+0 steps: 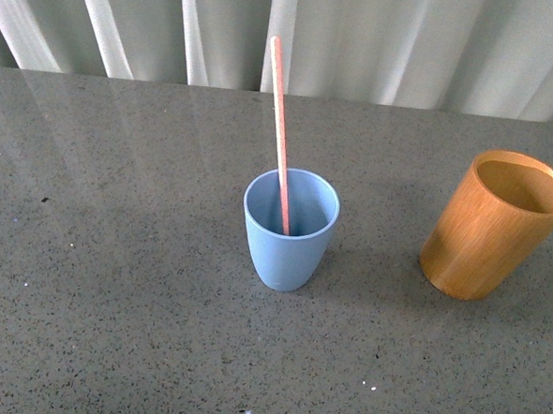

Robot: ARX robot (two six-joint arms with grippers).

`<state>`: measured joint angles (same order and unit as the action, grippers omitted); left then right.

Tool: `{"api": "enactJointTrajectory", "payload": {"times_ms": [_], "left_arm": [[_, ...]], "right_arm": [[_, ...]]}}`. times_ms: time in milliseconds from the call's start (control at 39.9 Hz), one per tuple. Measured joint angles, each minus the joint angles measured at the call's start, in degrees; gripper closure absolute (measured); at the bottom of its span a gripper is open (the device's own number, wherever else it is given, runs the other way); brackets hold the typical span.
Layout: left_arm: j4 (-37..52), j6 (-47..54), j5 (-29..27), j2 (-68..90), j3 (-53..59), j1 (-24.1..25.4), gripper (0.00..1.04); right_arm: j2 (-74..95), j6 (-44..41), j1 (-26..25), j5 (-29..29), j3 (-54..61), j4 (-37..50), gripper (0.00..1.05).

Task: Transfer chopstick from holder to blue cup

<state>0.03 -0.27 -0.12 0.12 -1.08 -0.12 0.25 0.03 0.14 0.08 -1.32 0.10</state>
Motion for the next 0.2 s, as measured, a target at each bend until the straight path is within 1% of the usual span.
{"api": "enactJointTrajectory", "payload": {"times_ms": [201], "left_arm": [[0.0,0.0,0.0,0.0,0.0,0.0,0.07]], "right_arm": [[0.0,0.0,0.0,0.0,0.0,0.0,0.1]]}}
